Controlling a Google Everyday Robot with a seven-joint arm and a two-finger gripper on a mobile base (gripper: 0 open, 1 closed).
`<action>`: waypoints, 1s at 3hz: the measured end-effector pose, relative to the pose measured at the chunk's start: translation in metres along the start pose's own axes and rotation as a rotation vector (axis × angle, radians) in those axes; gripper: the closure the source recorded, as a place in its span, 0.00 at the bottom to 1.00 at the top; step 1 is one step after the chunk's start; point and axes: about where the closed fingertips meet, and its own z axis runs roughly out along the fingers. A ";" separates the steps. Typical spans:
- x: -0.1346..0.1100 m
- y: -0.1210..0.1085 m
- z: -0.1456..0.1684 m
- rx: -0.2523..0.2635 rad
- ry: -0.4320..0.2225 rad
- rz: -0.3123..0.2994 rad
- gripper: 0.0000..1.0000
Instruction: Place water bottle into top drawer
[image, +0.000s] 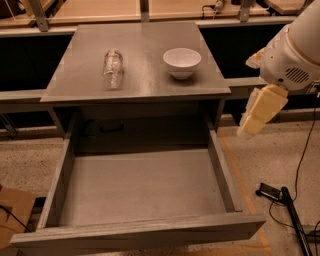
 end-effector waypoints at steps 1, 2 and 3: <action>0.007 0.001 0.008 -0.036 -0.014 0.070 0.00; -0.032 -0.017 0.020 -0.033 -0.133 0.077 0.00; -0.101 -0.047 0.033 -0.002 -0.288 0.022 0.00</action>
Offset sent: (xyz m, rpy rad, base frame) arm 0.0797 0.0737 0.0208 0.3295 -0.0902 -0.0011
